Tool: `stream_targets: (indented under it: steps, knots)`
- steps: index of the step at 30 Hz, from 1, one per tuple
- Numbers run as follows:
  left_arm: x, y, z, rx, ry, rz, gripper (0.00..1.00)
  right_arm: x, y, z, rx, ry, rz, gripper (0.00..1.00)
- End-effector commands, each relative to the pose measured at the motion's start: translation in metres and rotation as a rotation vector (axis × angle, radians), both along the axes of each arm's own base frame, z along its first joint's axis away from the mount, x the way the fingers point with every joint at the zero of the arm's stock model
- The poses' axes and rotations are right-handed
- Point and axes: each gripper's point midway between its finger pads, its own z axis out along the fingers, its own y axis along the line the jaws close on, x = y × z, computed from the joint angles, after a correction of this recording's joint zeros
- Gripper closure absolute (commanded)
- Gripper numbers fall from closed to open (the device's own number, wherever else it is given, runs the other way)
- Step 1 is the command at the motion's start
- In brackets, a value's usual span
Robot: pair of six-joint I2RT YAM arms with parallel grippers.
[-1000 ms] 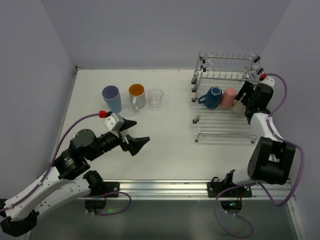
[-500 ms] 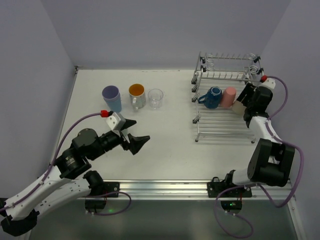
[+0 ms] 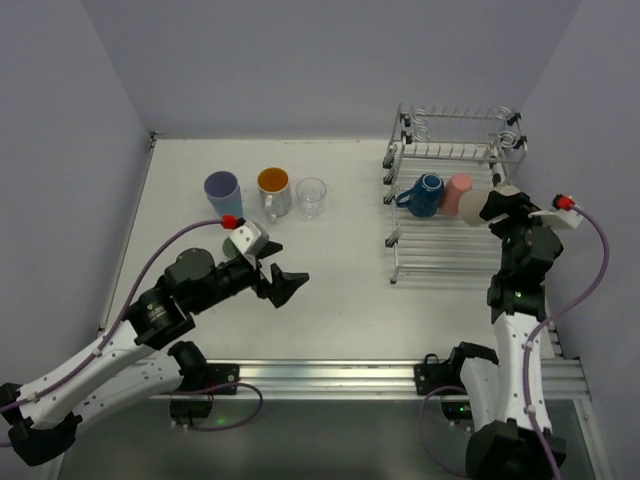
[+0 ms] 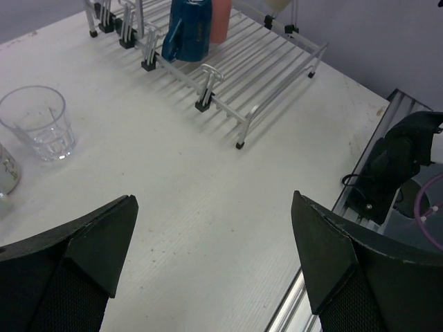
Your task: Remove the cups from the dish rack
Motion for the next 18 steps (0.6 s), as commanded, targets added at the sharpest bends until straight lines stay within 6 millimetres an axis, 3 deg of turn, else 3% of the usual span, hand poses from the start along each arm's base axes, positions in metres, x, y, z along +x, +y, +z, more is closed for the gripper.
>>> stream_targets:
  steps: [1, 2, 5, 7, 10, 14, 18]
  knots:
    - [-0.002, -0.011, 0.025, -0.084, 0.011, -0.036, 0.00, -0.020, 0.042, 0.018, 0.143, -0.081, 0.167, 0.53]
    - [0.000, -0.014, 0.032, -0.106, 0.012, -0.032, 0.00, -0.031, 0.066, 0.025, 0.169, -0.108, 0.282, 0.53]
    - [0.005, -0.025, 0.045, -0.186, 0.056, -0.025, 0.00, -0.050, 0.110, 0.037, 0.299, -0.182, 0.494, 0.53]
    - [0.003, -0.037, 0.061, -0.287, 0.095, -0.058, 0.00, -0.058, 0.133, 0.046, 0.397, -0.245, 0.617, 0.53]
    - [0.003, -0.059, 0.068, -0.382, 0.179, -0.115, 0.00, -0.074, 0.169, 0.062, 0.481, -0.289, 0.824, 0.53]
    - [0.010, -0.088, 0.063, -0.451, 0.298, -0.169, 0.00, -0.090, 0.196, 0.079, 0.502, -0.321, 0.974, 0.53]
    - [0.020, -0.106, 0.056, -0.526, 0.403, -0.166, 0.00, -0.094, 0.204, 0.077, 0.527, -0.323, 1.042, 0.53]
